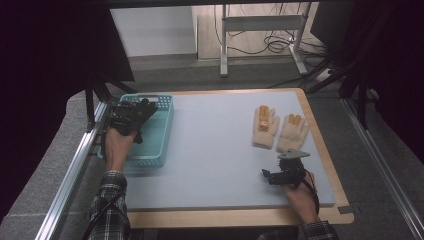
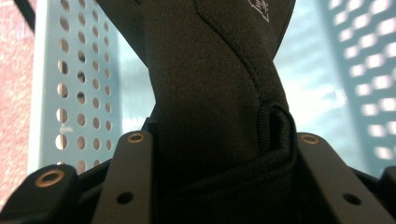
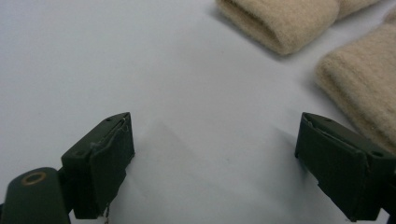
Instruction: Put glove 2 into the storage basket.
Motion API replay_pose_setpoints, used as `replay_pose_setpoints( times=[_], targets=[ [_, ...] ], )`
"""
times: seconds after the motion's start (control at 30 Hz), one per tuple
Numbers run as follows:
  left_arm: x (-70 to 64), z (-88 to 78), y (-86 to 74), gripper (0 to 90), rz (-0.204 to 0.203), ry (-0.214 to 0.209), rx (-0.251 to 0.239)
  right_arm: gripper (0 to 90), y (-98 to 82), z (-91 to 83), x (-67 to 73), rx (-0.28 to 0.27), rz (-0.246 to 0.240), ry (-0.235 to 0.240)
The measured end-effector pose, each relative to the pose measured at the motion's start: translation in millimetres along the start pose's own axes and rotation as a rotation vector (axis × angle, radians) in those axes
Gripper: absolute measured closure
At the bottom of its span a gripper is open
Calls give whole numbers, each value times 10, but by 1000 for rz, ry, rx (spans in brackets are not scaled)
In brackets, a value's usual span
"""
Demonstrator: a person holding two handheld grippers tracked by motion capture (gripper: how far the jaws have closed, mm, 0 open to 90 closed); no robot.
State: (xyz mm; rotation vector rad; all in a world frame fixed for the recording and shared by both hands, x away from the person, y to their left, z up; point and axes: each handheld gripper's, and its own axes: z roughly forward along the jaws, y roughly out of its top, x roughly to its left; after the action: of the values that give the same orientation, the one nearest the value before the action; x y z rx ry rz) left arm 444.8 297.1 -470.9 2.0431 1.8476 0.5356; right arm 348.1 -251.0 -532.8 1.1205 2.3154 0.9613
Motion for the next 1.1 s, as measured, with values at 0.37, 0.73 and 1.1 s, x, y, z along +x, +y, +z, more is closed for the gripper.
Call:
replay_pose_setpoints(
  times=[0.37,0.73,1.1],
  targets=[
    [154,329,5,563,-4,102,156,112,0,0,0,0,0,0],
    [221,364,-1,293,21,68,199,112,0,0,0,0,0,0],
    [269,44,-38,68,19,-87,62,113,0,0,1,0,0,0]
  ],
)
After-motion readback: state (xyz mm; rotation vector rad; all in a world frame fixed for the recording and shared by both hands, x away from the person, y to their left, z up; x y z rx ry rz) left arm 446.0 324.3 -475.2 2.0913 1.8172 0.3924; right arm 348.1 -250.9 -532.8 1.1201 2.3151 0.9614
